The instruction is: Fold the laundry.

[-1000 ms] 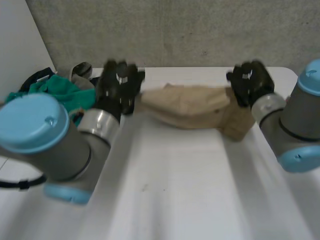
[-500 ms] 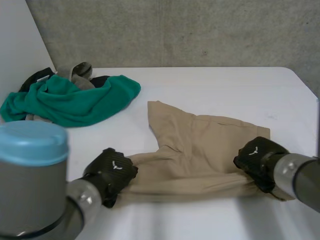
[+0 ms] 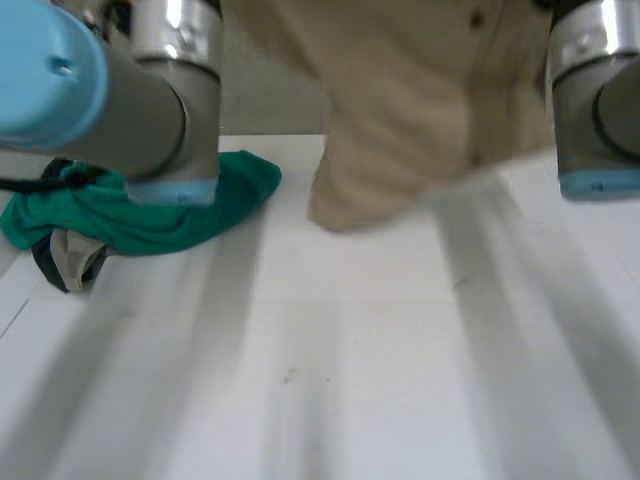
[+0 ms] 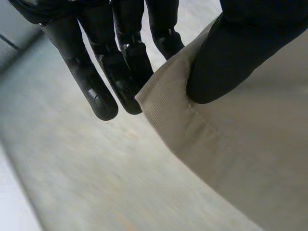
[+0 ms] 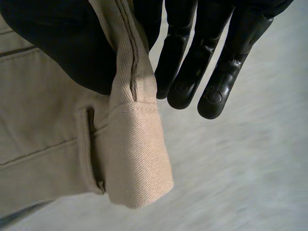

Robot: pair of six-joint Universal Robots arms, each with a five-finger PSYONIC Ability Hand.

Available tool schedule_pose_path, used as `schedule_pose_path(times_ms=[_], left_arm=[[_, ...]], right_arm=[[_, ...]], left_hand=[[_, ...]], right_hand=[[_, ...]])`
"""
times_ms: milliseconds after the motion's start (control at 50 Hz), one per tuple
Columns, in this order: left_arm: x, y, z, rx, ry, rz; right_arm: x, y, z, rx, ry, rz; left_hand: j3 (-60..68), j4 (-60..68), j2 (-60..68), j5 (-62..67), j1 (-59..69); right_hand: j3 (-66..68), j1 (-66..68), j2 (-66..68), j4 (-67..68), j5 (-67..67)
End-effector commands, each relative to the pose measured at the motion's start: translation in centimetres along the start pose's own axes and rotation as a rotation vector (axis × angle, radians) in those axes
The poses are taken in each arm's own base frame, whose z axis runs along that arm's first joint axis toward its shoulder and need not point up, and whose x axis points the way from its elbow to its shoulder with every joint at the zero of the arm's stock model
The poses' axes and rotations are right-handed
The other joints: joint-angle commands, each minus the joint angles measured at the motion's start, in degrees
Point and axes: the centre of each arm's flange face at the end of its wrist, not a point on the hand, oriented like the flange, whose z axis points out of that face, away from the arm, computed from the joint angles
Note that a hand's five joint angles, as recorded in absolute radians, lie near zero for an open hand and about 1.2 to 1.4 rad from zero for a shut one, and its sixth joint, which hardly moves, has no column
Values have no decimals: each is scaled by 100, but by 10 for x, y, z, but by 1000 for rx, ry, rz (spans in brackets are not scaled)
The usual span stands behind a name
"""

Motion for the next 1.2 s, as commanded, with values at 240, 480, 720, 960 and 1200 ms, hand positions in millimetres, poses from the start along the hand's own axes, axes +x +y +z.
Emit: schedule_pose_path(times_ms=[240, 480, 720, 960, 1200], left_arm=[[52, 50, -115, -276, 309, 14], [75, 91, -234, -643, 628, 76], [30, 56, -295, -954, 832, 193], [10, -6, -335, -1019, 1085, 220], [20, 2, -214, -729, 709, 114]], right_arm=[[-94, 51, -85, -187, -314, 43], [-124, 86, -159, -448, -602, 24], [-85, 63, -230, -769, -945, 6], [-52, 40, -280, -915, -1174, -37], [-60, 46, -277, -854, -1095, -26]], left_hand=[[1196, 1117, 1131, 1312, 1492], [1196, 1117, 1131, 1312, 1492], [1196, 1117, 1131, 1312, 1492], [-1654, -1733, -1719, -1538, -1358], [-5666, -5744, -5731, -5549, -5369]], right_hand=[[1215, 2357, 1259, 1176, 1305], [1215, 2357, 1259, 1176, 1305], [1215, 2357, 1259, 1176, 1305], [1215, 2357, 1259, 1176, 1305], [1215, 2357, 1259, 1176, 1305]])
